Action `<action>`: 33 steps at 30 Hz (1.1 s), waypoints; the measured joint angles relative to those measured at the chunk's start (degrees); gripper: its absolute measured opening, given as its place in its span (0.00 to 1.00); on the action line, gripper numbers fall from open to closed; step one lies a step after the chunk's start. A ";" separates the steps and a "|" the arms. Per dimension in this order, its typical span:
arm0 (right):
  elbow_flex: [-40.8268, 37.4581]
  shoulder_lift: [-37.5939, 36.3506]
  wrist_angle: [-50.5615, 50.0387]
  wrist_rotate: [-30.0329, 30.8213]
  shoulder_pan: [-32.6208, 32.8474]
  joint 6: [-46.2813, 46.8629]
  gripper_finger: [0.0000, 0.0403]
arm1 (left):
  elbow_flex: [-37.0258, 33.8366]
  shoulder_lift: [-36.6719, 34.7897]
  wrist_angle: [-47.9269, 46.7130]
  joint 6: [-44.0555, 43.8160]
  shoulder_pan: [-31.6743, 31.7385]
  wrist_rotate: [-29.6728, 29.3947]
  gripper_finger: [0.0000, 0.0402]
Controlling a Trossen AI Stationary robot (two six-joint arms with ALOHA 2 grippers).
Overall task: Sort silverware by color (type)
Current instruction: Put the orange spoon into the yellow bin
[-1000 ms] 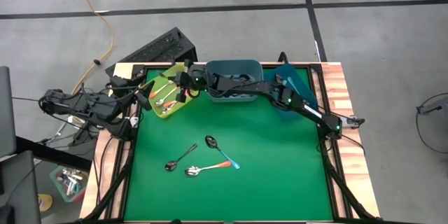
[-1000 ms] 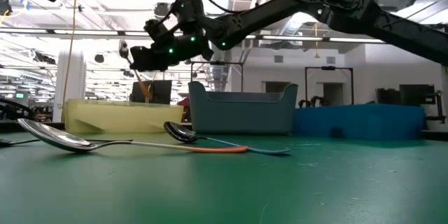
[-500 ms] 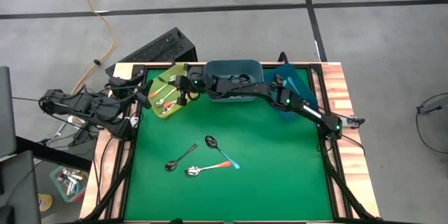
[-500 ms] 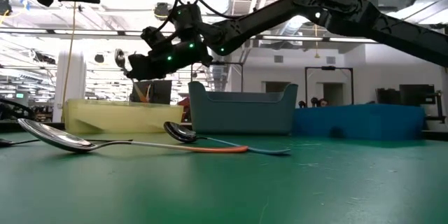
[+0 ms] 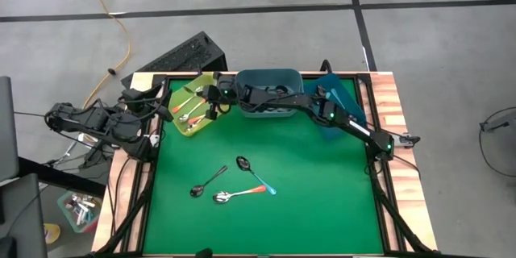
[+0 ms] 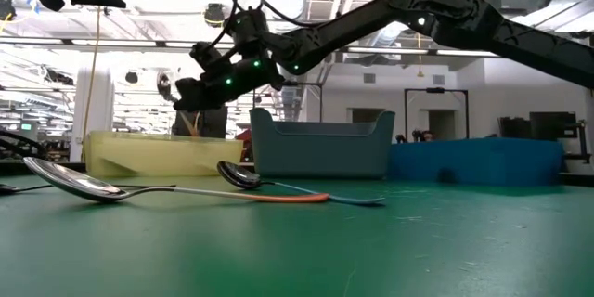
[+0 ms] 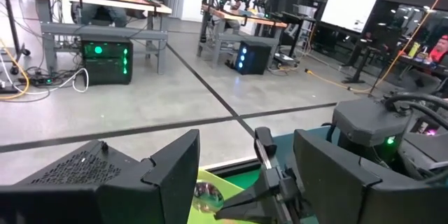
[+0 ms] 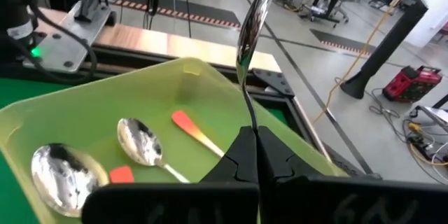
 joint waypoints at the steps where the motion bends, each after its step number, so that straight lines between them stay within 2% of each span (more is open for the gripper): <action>1: 0.00 0.00 -0.32 0.02 0.00 -0.02 0.00 | 0.00 0.00 0.00 0.00 0.00 0.00 0.53; 33: -0.22 3.32 -0.50 -0.59 0.11 -0.80 0.00 | 0.00 -0.01 -0.19 -0.28 -0.02 0.15 0.53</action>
